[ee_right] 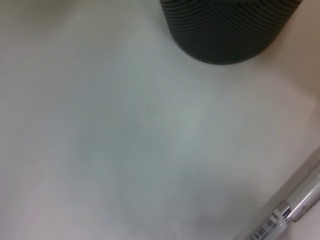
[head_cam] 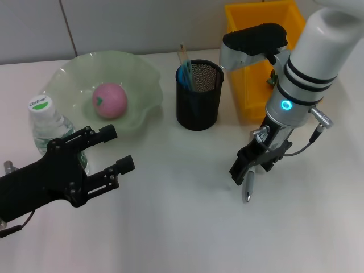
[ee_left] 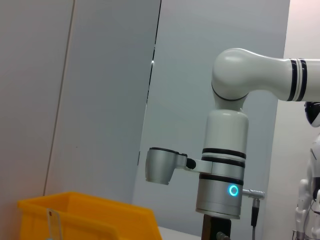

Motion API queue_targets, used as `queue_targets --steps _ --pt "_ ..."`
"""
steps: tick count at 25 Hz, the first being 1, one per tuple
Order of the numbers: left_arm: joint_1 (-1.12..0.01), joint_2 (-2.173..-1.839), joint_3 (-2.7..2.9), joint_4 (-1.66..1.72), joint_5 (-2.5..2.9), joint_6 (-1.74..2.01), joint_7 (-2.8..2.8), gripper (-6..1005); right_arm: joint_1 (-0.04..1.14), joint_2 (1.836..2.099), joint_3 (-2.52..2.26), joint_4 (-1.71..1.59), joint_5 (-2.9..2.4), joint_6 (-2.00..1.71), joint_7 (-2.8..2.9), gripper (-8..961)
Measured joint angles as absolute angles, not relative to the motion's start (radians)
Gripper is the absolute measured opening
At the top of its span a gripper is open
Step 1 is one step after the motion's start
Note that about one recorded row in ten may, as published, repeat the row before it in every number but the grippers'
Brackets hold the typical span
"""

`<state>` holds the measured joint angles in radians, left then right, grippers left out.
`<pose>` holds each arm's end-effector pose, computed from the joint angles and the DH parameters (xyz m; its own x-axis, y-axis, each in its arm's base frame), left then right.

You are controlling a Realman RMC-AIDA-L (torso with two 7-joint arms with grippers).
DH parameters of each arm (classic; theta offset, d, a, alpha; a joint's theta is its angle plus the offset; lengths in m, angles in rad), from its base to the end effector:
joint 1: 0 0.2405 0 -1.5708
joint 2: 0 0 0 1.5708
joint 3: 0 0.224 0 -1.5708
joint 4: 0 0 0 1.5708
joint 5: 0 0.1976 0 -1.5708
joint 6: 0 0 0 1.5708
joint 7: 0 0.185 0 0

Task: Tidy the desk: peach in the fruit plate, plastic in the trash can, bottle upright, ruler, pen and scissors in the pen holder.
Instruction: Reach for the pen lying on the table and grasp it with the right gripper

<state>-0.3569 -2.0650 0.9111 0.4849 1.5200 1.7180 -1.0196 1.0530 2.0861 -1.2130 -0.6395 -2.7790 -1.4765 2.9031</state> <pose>-0.2020 0.2688 -0.0151 0.6377 0.1120 0.7621 0.3528 -0.9220 -0.1597 0.1874 0.3566 -0.0618 0.3291 -0.9052 0.2690 -0.7398 -0.4242 -0.5222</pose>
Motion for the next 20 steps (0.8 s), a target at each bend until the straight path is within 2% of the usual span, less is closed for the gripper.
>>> queue_targets --steps 20 --pt "-0.357 -2.067 0.911 0.483 1.52 1.718 -1.015 711 1.069 2.088 -1.286 -0.626 -2.78 -1.465 2.902 722"
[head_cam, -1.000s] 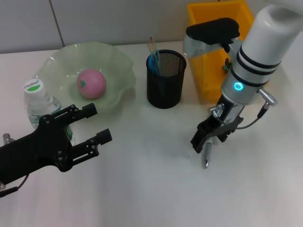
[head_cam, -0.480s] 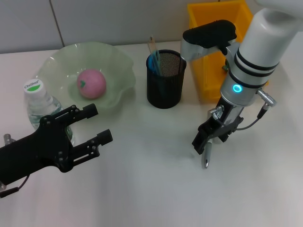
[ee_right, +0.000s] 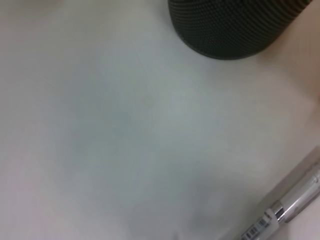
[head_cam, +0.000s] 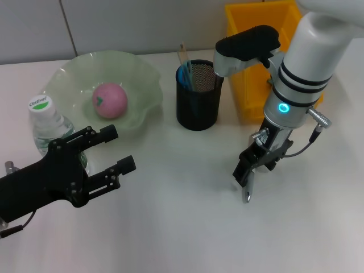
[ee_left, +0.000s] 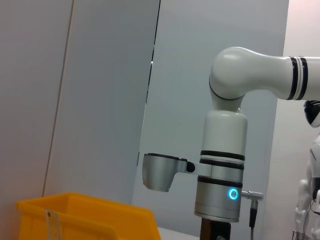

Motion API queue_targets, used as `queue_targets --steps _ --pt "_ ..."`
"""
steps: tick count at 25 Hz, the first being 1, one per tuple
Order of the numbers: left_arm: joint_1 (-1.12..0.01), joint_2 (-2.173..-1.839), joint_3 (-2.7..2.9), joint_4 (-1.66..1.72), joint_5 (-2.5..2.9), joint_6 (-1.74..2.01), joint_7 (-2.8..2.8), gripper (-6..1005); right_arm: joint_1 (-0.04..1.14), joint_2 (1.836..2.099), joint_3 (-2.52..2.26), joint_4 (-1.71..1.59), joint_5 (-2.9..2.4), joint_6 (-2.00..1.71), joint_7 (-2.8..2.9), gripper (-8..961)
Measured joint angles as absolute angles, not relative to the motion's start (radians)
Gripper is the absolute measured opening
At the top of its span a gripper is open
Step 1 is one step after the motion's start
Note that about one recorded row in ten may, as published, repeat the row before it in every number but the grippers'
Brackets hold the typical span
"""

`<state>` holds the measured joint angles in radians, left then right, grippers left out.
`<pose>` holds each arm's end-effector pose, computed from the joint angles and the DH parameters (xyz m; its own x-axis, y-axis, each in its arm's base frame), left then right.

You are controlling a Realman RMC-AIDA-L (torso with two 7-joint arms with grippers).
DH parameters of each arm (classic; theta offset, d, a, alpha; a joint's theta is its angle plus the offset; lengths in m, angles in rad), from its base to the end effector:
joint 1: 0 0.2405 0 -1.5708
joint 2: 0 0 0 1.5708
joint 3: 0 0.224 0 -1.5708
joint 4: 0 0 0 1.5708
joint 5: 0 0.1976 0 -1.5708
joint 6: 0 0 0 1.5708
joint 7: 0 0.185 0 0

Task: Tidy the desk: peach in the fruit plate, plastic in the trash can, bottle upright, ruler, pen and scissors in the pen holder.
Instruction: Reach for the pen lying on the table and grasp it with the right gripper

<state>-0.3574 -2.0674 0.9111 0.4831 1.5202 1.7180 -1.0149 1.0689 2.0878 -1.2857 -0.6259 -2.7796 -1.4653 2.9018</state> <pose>-0.2014 0.2685 -0.0160 0.6371 0.1096 0.7630 0.3509 -0.9226 -0.1604 0.1880 0.3562 -0.0643 0.3559 -0.8795 0.3160 -0.6882 -0.4754 -0.5481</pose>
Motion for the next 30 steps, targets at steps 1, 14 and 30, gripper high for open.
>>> queue_targets --steps 1,14,30 --pt "-0.357 -2.068 0.911 0.483 1.52 1.718 -1.016 711 1.069 2.088 -1.29 -0.626 -2.78 -1.465 2.902 722" --pt "-0.357 -2.068 0.911 0.482 1.52 1.717 -1.018 711 1.08 2.089 -1.335 -0.624 -2.778 -1.457 2.901 715" --pt "-0.357 -2.068 0.911 0.482 1.509 1.718 -1.016 711 1.082 2.089 -1.345 -0.623 -2.753 -1.457 2.889 706"
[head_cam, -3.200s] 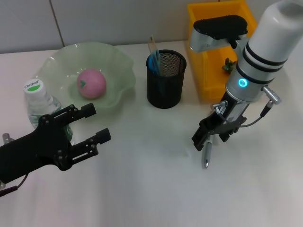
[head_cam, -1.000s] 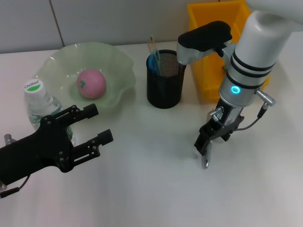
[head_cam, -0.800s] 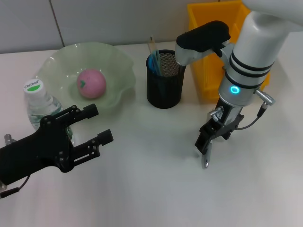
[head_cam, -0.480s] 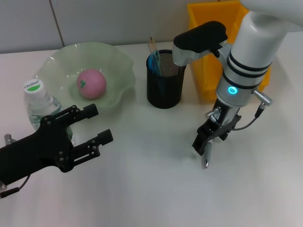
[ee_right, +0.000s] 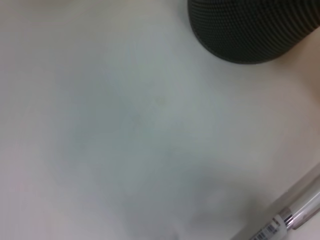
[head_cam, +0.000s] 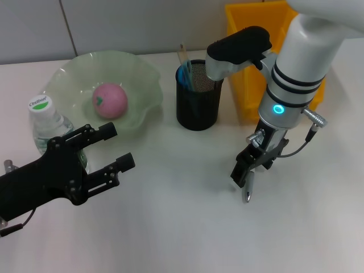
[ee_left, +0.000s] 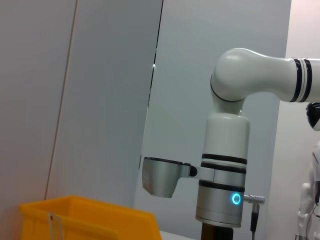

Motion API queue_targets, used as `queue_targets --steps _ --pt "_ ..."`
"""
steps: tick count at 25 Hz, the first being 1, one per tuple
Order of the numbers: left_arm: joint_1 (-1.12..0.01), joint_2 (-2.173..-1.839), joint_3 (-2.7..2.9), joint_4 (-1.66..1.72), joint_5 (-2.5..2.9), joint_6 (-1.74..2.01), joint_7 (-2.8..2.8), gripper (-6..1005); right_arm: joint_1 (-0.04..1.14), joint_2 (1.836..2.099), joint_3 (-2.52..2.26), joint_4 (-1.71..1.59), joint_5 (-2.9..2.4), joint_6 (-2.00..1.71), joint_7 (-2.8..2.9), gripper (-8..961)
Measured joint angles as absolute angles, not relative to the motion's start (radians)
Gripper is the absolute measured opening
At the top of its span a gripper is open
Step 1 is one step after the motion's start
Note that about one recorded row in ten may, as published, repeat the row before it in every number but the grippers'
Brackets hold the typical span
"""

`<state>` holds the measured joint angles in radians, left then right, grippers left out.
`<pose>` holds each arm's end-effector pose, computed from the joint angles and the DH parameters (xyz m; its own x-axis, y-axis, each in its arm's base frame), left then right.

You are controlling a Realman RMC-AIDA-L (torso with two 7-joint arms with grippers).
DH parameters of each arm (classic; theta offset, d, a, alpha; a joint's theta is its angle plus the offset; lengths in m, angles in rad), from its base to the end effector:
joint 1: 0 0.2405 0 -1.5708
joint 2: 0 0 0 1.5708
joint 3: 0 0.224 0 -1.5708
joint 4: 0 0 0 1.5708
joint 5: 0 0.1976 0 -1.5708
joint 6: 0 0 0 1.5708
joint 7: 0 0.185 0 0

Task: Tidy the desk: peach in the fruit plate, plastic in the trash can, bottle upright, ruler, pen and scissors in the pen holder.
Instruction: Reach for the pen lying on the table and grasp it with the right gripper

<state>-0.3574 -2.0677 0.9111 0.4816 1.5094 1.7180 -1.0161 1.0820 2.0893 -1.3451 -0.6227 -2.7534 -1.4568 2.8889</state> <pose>-0.2007 0.2695 -0.0148 0.6301 0.1073 0.7690 0.3556 -0.9203 -0.1630 0.1834 0.3558 -0.0687 0.3912 -0.8507 0.3509 -0.6544 -0.5253 -0.5439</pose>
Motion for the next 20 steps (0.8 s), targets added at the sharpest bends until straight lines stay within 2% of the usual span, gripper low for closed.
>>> queue_targets --steps 20 --pt "-0.357 -2.066 0.911 0.483 1.509 1.726 -1.016 711 1.092 2.09 -1.365 -0.595 -2.753 -1.444 2.888 695"
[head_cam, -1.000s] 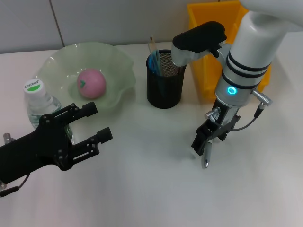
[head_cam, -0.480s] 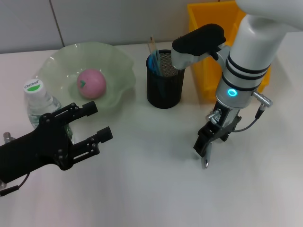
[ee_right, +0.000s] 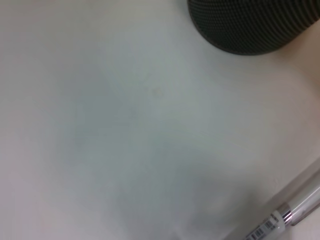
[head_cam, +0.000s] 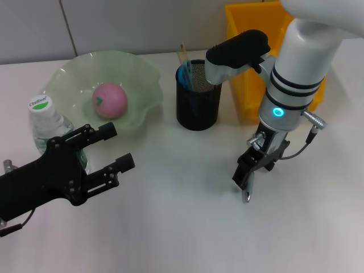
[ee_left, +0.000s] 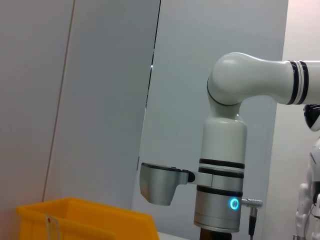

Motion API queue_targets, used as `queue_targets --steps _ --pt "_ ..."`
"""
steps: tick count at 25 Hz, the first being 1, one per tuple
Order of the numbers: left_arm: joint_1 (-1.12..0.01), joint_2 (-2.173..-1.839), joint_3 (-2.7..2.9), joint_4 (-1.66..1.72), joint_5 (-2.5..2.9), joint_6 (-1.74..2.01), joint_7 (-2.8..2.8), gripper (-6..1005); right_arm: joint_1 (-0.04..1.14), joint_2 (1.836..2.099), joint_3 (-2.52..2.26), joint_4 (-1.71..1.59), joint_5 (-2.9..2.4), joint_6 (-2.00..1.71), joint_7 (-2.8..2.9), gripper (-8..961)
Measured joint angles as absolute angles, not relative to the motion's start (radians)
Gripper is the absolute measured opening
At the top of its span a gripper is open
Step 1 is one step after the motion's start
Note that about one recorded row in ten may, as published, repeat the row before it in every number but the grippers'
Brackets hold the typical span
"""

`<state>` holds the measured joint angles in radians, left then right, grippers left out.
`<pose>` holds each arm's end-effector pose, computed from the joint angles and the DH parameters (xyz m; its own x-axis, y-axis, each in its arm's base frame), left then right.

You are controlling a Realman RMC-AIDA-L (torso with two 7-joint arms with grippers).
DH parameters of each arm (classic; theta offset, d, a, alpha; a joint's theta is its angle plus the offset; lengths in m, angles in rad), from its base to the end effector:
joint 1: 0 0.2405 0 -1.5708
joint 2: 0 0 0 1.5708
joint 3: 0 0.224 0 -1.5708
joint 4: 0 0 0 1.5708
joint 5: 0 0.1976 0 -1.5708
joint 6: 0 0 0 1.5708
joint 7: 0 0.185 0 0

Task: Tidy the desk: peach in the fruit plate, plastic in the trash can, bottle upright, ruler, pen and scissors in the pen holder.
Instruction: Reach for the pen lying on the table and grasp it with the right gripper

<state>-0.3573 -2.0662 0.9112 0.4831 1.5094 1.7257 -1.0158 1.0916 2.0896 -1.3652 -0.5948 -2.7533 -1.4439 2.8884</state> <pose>-0.2001 0.2687 -0.0138 0.6291 0.1039 0.7703 0.3497 -0.9229 -0.1611 0.1868 0.3545 -0.0706 0.3875 -0.8452 0.3682 -0.6409 -0.5340 -0.5514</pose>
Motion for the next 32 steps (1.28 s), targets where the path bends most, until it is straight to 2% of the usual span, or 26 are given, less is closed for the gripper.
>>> queue_targets --steps 9,15,32 --pt "-0.357 -2.066 0.911 0.483 1.509 1.727 -1.016 711 1.092 2.091 -1.365 -0.595 -2.752 -1.443 2.888 690" --pt "-0.357 -2.066 0.911 0.483 1.509 1.727 -1.017 710 1.092 2.091 -1.365 -0.595 -2.752 -1.443 2.888 445" --pt "-0.361 -2.066 0.911 0.483 1.509 1.727 -1.019 710 1.1 2.091 -1.365 -0.595 -2.752 -1.444 2.889 450"
